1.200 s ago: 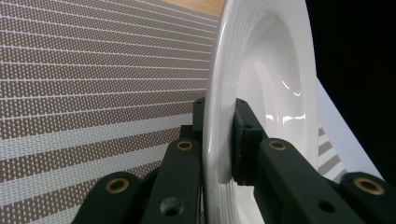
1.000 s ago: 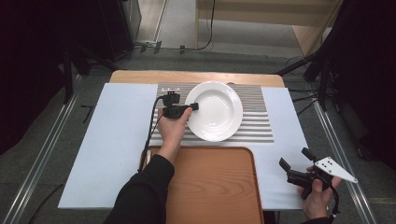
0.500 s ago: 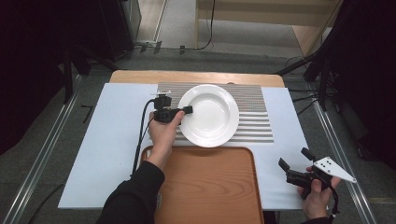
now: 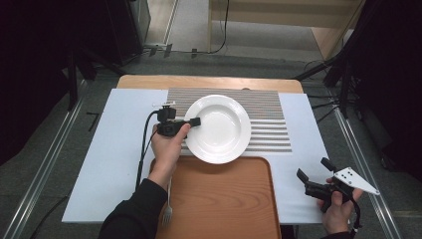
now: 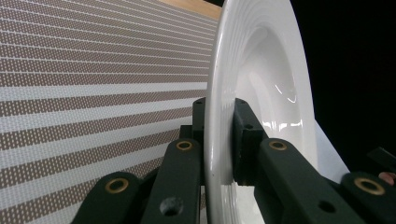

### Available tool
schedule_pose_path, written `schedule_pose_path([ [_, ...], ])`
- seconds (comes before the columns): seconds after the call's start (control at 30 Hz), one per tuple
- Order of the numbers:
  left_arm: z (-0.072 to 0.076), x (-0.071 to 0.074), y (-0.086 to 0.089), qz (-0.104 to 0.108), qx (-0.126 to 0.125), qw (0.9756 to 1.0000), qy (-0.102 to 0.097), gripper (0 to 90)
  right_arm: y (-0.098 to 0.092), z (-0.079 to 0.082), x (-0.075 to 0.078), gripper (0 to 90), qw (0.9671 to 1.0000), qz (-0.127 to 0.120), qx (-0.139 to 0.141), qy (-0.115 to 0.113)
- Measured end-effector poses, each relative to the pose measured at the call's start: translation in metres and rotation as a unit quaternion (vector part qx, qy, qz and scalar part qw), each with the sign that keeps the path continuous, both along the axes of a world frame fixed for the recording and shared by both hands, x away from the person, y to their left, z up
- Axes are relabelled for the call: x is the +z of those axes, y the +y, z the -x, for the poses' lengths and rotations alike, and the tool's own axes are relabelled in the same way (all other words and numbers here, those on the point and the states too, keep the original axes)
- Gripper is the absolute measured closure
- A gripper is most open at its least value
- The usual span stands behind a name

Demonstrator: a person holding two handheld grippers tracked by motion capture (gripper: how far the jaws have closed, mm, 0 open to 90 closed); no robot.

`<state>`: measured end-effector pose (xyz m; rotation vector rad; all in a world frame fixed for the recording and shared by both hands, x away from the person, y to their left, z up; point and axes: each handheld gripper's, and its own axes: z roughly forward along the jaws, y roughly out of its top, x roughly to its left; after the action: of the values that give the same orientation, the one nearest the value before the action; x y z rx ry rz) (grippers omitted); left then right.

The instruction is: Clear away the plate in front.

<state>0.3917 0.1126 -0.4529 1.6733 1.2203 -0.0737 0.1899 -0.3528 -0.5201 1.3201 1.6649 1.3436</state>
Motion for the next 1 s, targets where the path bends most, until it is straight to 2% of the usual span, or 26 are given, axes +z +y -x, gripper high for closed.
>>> schedule_pose_path([
  [0.3,0.012,0.001,0.009,0.003,-0.007,1.0000,-0.003,81.9,0.000,0.000,0.000,0.0,1.0000,0.001,0.000,0.000],
  [1.0,0.035,-0.007,0.024,0.011,-0.017,0.9998,0.006,81.9,0.001,0.001,0.000,0.0,1.0000,0.003,0.000,-0.001],
])
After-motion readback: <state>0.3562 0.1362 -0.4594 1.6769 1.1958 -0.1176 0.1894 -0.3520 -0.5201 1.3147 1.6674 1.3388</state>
